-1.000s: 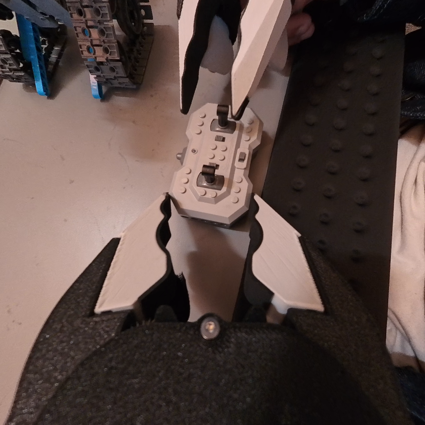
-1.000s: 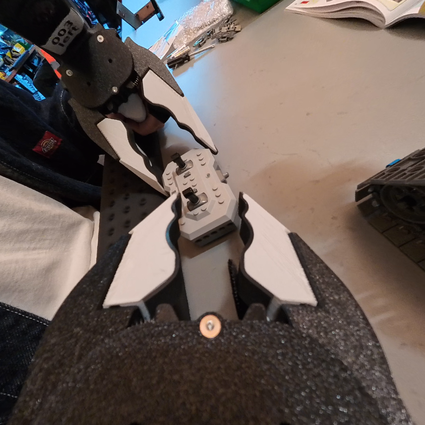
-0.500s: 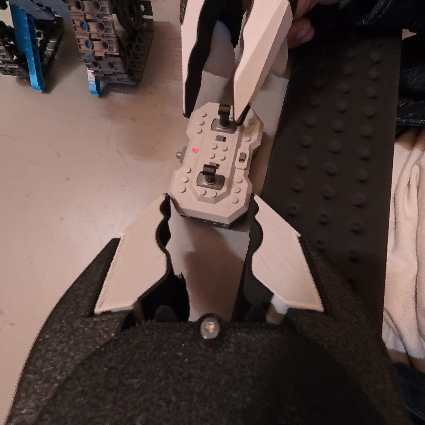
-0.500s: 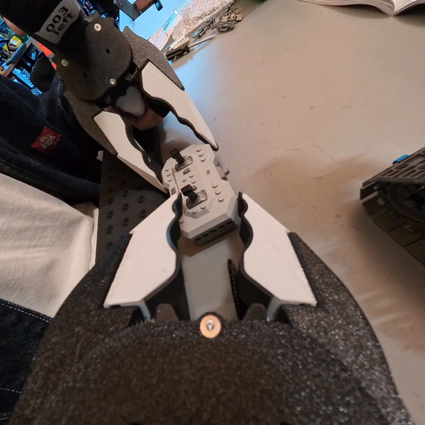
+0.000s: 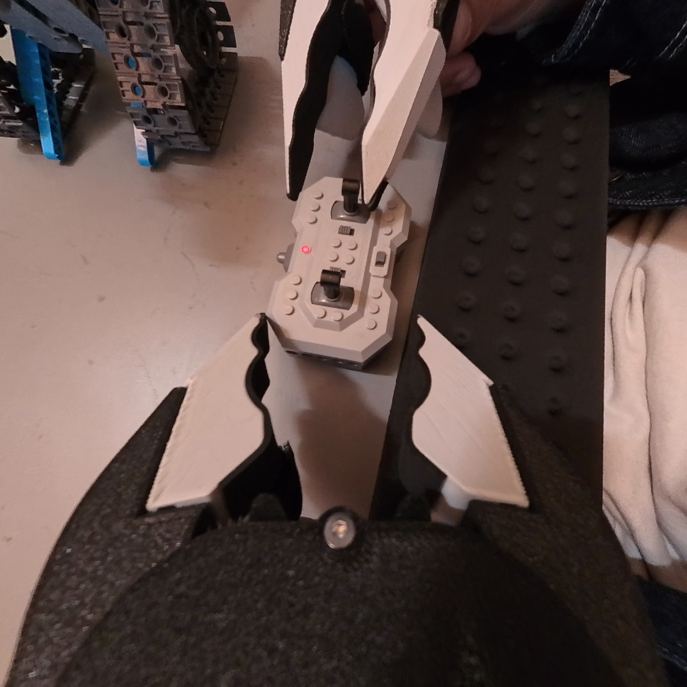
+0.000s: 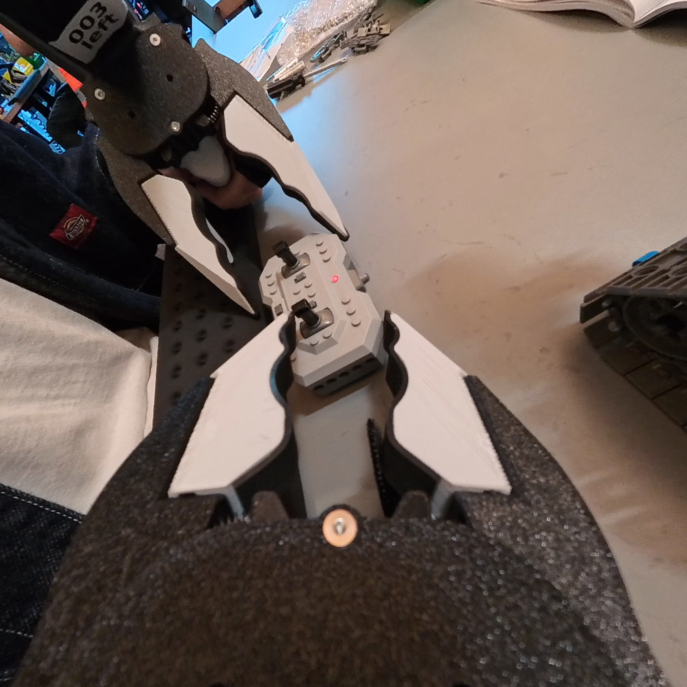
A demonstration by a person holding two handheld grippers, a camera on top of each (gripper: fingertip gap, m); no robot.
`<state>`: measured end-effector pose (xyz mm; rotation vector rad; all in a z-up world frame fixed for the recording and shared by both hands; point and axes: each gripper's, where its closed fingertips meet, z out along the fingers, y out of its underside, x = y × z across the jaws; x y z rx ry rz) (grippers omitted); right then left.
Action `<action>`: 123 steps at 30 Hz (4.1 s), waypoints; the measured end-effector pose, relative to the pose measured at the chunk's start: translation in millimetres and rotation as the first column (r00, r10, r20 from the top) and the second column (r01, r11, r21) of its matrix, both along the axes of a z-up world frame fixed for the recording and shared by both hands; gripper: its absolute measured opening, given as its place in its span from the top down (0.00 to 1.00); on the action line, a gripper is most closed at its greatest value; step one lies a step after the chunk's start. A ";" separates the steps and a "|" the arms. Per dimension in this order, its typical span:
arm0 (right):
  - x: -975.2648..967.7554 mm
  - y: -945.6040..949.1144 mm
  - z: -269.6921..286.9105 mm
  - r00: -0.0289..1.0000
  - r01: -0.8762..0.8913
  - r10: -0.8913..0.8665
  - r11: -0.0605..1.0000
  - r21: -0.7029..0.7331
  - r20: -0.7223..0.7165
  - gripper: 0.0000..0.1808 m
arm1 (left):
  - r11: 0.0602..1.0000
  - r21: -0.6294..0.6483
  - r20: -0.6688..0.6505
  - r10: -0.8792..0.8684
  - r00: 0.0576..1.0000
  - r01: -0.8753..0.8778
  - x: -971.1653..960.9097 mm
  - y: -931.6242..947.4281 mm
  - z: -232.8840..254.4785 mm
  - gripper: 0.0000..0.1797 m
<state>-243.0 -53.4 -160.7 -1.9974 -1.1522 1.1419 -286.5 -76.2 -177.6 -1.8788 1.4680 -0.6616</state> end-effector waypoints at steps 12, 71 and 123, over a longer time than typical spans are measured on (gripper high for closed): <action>-0.3 -0.3 -1.2 1.000 -0.002 0.002 1.000 -0.007 0.004 0.75 | 1.000 -0.014 0.018 0.003 1.000 -0.003 -0.4 0.6 2.1 0.60; -0.4 19.8 54.0 0.987 -0.039 0.076 0.967 0.250 -0.138 0.73 | 0.968 -0.247 0.455 0.078 0.887 0.042 -20.5 29.6 52.6 0.59; 0.6 -0.8 -2.7 0.994 -0.090 0.082 0.989 0.119 0.070 0.73 | 0.989 -0.148 0.221 0.038 0.975 -0.005 2.4 14.4 19.9 0.73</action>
